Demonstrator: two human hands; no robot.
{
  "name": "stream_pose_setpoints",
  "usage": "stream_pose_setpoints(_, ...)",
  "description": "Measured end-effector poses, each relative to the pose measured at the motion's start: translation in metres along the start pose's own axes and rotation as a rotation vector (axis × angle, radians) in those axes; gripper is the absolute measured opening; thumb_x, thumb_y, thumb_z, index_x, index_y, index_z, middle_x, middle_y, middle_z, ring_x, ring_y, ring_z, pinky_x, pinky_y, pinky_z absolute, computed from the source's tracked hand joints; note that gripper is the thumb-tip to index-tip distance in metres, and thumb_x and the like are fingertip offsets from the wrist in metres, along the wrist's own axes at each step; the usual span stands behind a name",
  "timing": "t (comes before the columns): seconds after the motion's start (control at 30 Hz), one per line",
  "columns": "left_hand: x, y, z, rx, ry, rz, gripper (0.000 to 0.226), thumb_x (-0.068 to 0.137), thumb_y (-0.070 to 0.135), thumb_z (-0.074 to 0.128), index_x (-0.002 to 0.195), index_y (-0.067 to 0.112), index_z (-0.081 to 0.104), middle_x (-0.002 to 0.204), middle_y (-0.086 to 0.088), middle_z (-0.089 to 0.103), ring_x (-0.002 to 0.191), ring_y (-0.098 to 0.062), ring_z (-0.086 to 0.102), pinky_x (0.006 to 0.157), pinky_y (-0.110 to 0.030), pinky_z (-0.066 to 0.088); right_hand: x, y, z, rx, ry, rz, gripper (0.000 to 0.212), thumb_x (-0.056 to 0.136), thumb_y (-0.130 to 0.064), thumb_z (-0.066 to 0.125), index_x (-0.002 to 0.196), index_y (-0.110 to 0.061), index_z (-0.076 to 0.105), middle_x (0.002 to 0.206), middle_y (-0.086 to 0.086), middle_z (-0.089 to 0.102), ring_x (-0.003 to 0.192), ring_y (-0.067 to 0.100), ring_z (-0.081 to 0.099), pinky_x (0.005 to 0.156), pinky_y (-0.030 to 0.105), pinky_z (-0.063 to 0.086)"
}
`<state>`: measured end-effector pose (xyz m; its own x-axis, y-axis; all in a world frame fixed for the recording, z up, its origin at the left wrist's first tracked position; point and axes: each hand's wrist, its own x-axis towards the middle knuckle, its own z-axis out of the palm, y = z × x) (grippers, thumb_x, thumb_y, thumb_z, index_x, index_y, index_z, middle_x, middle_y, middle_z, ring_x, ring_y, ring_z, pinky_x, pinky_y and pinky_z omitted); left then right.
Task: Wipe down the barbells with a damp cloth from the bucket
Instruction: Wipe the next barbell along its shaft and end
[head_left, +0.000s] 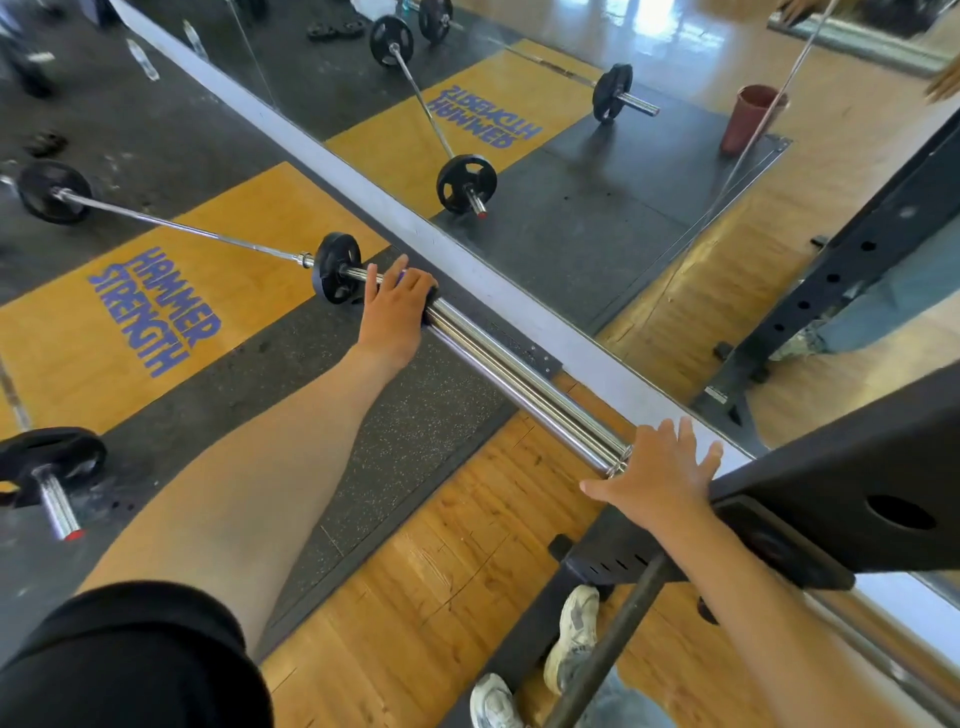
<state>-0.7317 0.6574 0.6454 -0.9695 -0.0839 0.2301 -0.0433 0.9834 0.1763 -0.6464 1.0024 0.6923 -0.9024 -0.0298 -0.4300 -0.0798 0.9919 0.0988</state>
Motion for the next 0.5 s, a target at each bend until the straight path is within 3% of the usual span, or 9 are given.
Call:
stream_pose_setpoints(0.13, -0.040, 0.057, 0.007, -0.068, -0.002, 0.184, 0.045, 0.091, 0.002, 0.057, 0.133, 0.020, 0.055, 0.144, 0.000, 0.054, 0.156, -0.027, 0.016, 0.126, -0.054, -0.003, -0.018, -0.007, 0.022, 0.027, 0.276, -0.007, 0.104, 0.075, -0.083, 0.060, 0.148, -0.012, 0.039, 0.165, 0.018, 0.023, 0.155, 0.036, 0.009, 0.122, 0.063, 0.011)
stream_pose_setpoints(0.23, -0.049, 0.058, 0.005, -0.060, -0.067, 0.312, 0.058, 0.089, -0.005, 0.056, 0.141, 0.019, 0.049, 0.150, 0.001, 0.048, 0.157, -0.026, 0.013, 0.125, -0.048, -0.007, -0.016, -0.002, 0.014, -0.009, 0.133, -0.001, 0.125, 0.072, -0.095, 0.041, 0.160, -0.012, 0.009, 0.168, 0.019, 0.005, 0.155, 0.039, -0.007, 0.120, 0.065, 0.003)
stream_pose_setpoints(0.33, -0.022, 0.018, -0.002, -0.043, -0.055, 0.156, 0.052, 0.090, -0.002, 0.054, 0.136, 0.021, 0.051, 0.148, 0.001, 0.049, 0.157, -0.026, 0.016, 0.123, -0.049, -0.013, -0.001, 0.010, -0.003, -0.019, 0.025, 0.012, 0.137, 0.058, -0.103, 0.026, 0.161, -0.018, -0.004, 0.169, 0.017, -0.006, 0.154, 0.039, -0.013, 0.119, 0.065, 0.000)
stream_pose_setpoints(0.4, -0.002, -0.008, -0.005, -0.022, -0.058, 0.062, 0.050, 0.089, -0.004, 0.057, 0.133, 0.020, 0.053, 0.146, -0.002, 0.051, 0.155, -0.027, 0.020, 0.124, -0.055, -0.009, 0.003, 0.013, -0.009, -0.028, -0.060, -0.012, 0.138, 0.059, -0.102, 0.036, 0.161, -0.019, -0.005, 0.169, 0.015, -0.006, 0.154, 0.038, -0.012, 0.119, 0.065, 0.002)
stream_pose_setpoints(0.5, 0.022, -0.028, -0.005, 0.032, -0.076, -0.010, 0.048, 0.086, -0.005, 0.061, 0.128, 0.019, 0.055, 0.140, -0.005, 0.052, 0.151, -0.029, 0.026, 0.122, -0.063, 0.004, 0.001, 0.009, -0.006, -0.031, -0.088, -0.030, 0.122, 0.069, -0.093, 0.052, 0.159, -0.019, 0.015, 0.169, 0.010, 0.006, 0.156, 0.034, -0.003, 0.120, 0.063, 0.006)
